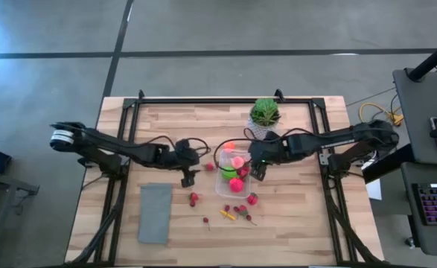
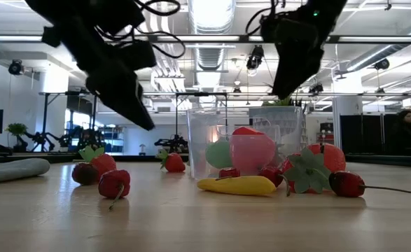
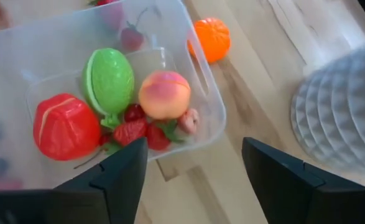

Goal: Pick and placing Produce into tupperware
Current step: Put the red strawberry into the transparent bin

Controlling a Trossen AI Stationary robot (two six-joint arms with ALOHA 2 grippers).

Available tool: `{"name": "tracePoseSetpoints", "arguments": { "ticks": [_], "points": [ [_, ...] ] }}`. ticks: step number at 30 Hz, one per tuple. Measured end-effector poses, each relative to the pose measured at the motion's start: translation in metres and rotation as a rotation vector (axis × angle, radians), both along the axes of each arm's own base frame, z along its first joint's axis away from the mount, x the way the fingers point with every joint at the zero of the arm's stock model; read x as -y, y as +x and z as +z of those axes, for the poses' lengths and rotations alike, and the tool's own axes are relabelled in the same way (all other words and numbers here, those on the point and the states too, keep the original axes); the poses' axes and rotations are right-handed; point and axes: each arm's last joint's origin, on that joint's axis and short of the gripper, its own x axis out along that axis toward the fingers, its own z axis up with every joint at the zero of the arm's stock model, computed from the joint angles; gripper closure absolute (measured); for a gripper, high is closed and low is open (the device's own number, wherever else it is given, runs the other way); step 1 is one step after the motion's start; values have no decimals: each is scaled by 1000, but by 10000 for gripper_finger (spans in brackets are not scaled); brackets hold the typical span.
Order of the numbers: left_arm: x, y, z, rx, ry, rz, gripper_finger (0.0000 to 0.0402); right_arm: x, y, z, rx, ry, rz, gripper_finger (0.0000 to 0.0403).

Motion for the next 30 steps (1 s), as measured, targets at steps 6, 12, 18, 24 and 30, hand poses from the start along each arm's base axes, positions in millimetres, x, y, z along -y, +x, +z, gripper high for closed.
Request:
{"name": "tracePoseSetpoints", "arguments": {
  "ticks": [6, 12, 18, 24, 30],
  "points": [
    [2, 20, -23, -3, 22, -67, 172, 1, -16, -2, 24, 42, -136, 137],
    [2, 28, -32, -35, 18, -62, 172, 1, -26, -6, 16, 60, -178, 141],
    [-2, 28, -36, -40, 18, -49, 172, 1, -27, -12, 6, 57, -179, 137],
    [-11, 30, -36, -29, 23, -19, 172, 1, -27, -17, -13, 57, -186, 139],
    [-16, 36, -40, 4, -9, -24, 172, 1, -26, -18, -8, 59, -189, 141]
  ]
}}
